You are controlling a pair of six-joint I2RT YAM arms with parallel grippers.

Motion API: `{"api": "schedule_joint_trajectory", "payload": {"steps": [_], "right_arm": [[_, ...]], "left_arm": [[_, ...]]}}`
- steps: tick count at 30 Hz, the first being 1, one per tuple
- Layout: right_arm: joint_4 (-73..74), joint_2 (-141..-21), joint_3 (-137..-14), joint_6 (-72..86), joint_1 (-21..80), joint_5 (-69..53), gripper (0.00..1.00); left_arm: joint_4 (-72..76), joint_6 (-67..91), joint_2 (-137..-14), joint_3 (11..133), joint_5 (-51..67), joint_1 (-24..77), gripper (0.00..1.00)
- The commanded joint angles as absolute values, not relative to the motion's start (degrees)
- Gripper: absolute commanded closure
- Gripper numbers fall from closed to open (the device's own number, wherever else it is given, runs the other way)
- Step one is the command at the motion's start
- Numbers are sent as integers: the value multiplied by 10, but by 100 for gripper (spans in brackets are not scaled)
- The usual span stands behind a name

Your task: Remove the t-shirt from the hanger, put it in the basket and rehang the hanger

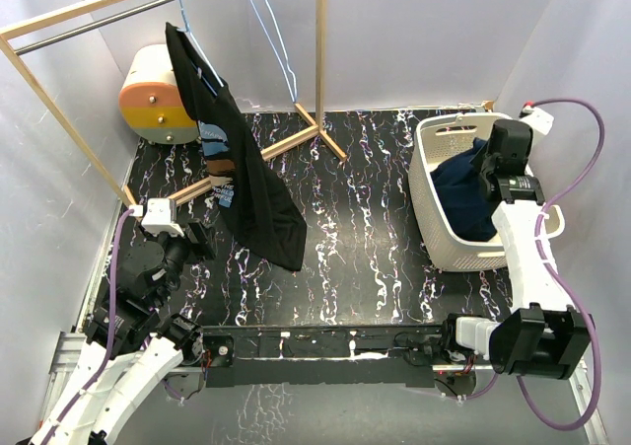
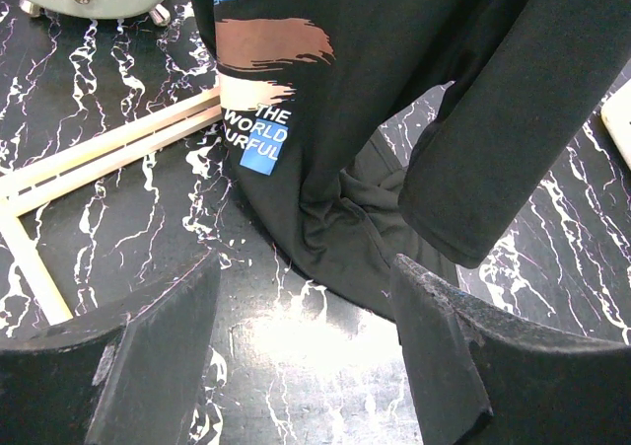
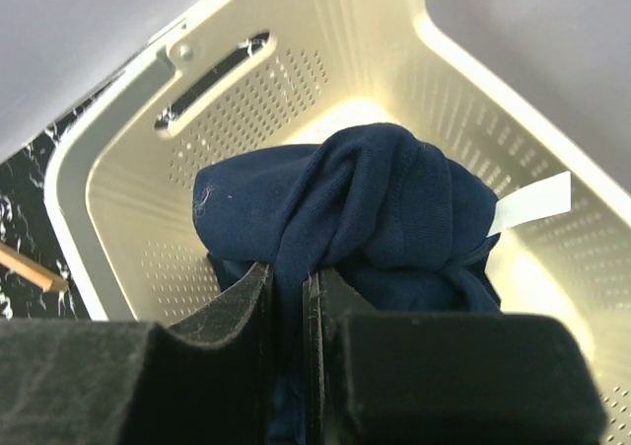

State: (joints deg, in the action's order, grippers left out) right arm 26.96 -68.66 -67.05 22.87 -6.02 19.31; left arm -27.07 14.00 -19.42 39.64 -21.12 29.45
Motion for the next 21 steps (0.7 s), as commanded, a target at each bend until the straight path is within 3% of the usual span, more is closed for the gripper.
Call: {"api": "schedule_joint_trajectory", "payload": {"steps": [1,7,11,12,14,16,21], "right_arm": [[215,-648,-629,260,-62,153,92],[210,-678,-584,271,-61,132,91],[210,-707,-570,270,-61,121,85],[209,-710,-566,270,-61,122,80],[209,-711,-564,263,-62,115,55],[209,-701,-568,252,-62,107,39],[207,-639,-594,234,-61,67,31]], "left_arm": [[-265,136,-198,396,-206,294,32],[-266,136,-197,396,-208,294,32],[-265,136,-198,396,-207,294,32],[-265,136,-199,396,-207,294,32],[-265,136,-199,396,-208,294,32],[-265,136,-199,396,-208,294,32],[-265,136,-200,396,-211,294,30]]}}
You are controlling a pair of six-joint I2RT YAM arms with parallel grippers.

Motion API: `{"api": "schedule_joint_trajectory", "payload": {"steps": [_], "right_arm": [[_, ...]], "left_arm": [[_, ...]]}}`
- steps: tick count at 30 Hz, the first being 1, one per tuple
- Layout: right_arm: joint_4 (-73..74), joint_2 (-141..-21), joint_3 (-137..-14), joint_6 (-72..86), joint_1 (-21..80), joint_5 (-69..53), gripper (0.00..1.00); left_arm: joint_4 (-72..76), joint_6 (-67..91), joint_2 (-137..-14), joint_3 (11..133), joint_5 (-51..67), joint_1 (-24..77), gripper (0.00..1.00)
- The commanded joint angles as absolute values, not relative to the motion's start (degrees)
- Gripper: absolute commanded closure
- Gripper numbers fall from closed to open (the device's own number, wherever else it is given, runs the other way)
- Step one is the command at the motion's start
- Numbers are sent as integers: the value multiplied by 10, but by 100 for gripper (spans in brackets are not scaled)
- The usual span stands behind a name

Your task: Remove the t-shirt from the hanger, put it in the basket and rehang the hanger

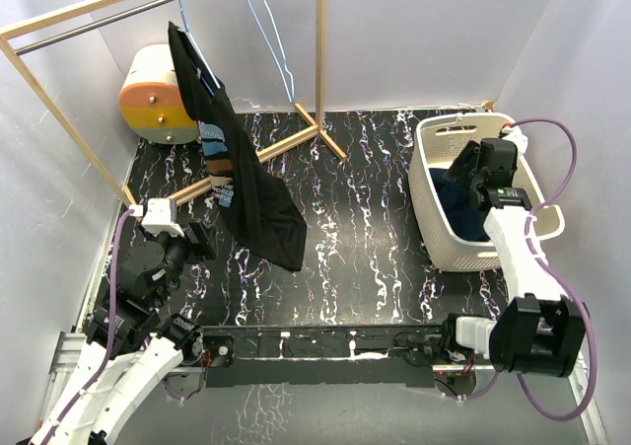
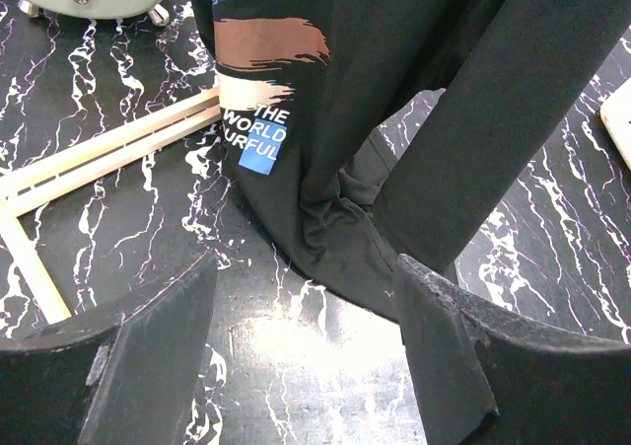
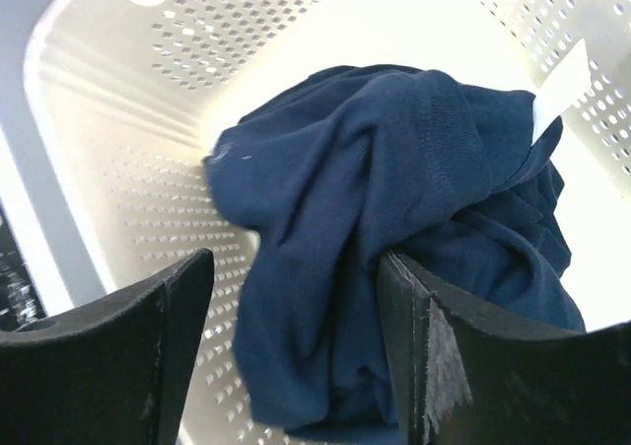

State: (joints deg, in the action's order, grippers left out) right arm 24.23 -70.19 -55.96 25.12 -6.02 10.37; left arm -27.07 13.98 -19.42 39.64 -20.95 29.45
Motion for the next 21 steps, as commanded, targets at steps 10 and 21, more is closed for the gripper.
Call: {"api": "schedule_joint_trajectory", "payload": {"steps": [10,21], "right_arm": [[137,-595,-739,266,-28,-328,48],[383,-888,-1226,112,397,-155,85]], "left_arm": [[-264,136,-203,396,-211,294,29],[-272,140,-203,399,-228,294,29]]}}
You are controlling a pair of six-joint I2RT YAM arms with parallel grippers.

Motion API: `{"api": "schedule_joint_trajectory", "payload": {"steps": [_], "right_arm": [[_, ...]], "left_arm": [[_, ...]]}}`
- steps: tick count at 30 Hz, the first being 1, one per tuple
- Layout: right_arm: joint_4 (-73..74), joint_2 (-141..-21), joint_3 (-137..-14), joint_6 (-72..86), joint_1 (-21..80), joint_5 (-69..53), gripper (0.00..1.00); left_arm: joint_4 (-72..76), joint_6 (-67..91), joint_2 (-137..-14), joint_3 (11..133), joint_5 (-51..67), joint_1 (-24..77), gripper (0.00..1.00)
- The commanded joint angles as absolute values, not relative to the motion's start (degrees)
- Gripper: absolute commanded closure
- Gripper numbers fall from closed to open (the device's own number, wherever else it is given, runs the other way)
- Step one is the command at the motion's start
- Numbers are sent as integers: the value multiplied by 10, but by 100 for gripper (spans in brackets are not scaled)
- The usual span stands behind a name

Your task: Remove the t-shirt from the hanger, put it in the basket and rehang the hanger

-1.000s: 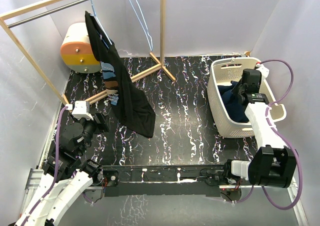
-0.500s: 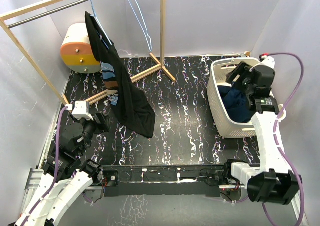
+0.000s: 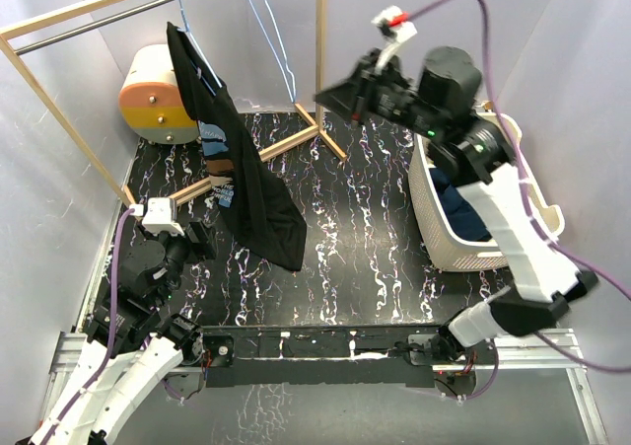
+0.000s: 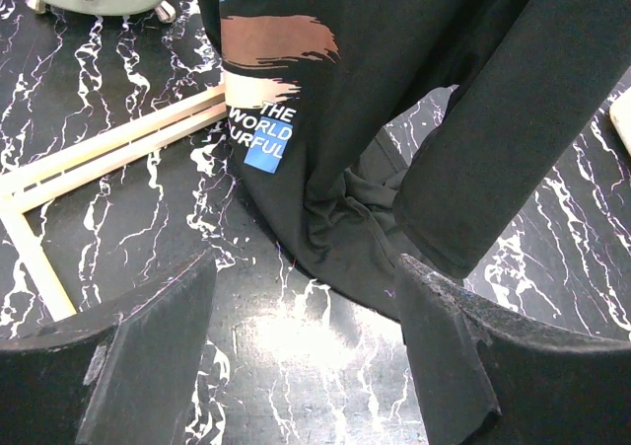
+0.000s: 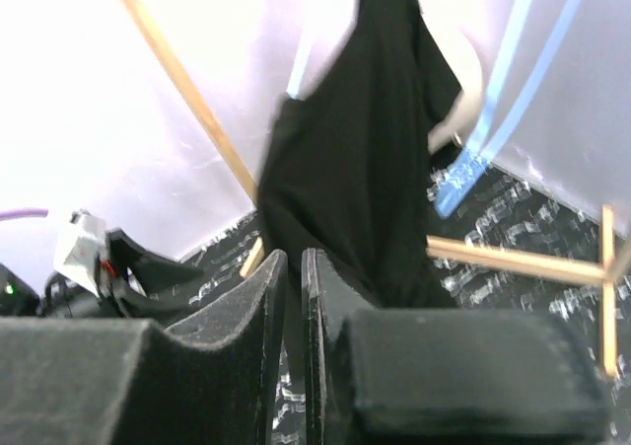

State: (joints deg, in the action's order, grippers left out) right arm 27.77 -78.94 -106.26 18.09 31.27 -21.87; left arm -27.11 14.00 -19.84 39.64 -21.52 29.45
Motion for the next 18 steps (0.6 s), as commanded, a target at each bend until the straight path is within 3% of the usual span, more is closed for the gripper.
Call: {"api": "schedule_joint_trajectory", "payload": {"steps": [1,2,4,7,18], "right_arm": [[407,-924,-1281,98,429,-129,84],[424,-960,-1332,90,453,-99,79],[436,-1022,-1411,78,487,-47,59],[391,-1057,-1427,64,516,11,45],[289,-1123,-1437,43,548,117,42]], "left_arm": [[-273,140,-203,399,-230,294,29],[-274,140,-203,399,-233,294,29],[-276,142,-202,399,-237,294,29],[-277,143,-200,399,-241,294,29],[-280,145,-194,401,-246,294,29]]}}
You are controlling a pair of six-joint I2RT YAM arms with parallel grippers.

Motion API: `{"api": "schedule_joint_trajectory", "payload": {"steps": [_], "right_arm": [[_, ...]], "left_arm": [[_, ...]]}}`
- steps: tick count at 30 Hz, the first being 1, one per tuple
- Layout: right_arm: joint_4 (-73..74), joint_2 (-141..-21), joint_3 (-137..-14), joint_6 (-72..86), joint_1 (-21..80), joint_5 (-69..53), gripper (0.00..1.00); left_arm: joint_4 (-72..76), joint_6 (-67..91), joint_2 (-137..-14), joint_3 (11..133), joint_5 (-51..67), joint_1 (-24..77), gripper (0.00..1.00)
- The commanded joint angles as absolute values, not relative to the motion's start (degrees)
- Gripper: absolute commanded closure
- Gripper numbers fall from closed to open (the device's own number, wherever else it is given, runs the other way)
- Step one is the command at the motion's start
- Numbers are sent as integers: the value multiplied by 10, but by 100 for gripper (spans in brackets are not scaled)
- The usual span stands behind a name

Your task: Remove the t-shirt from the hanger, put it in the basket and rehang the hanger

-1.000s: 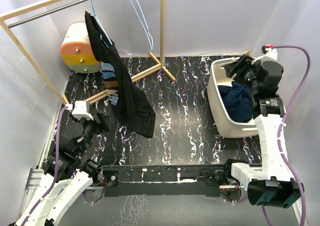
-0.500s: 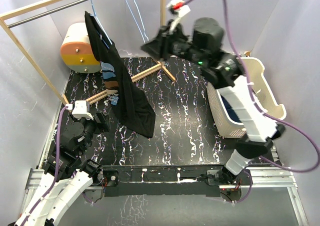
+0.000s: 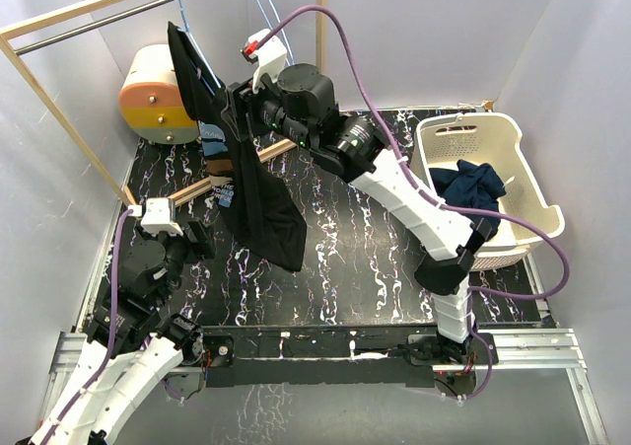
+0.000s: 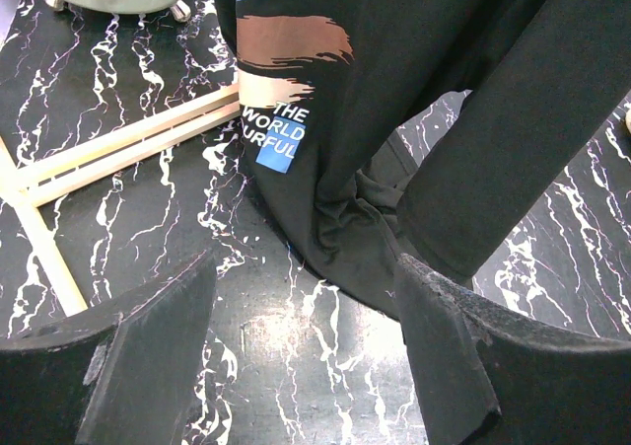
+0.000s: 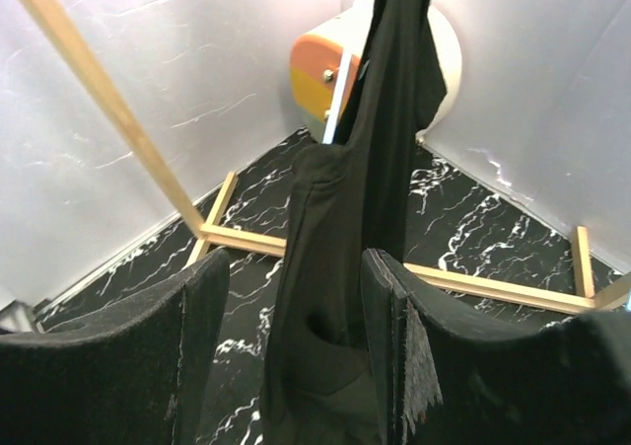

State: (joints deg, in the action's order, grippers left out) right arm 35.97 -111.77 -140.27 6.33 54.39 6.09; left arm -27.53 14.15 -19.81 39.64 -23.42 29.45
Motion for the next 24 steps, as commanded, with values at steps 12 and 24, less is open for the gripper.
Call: {"api": "schedule_joint_trajectory", "payload": {"steps": [12,24], "right_arm": [[244,-1172,-1440,28,548,135,55],[114,-1132,-1346,12,547,126,92]], "left_arm": [[-282,146,-192,401,-251,294,29],[-284,146,-192,401,-255,294,29]]}}
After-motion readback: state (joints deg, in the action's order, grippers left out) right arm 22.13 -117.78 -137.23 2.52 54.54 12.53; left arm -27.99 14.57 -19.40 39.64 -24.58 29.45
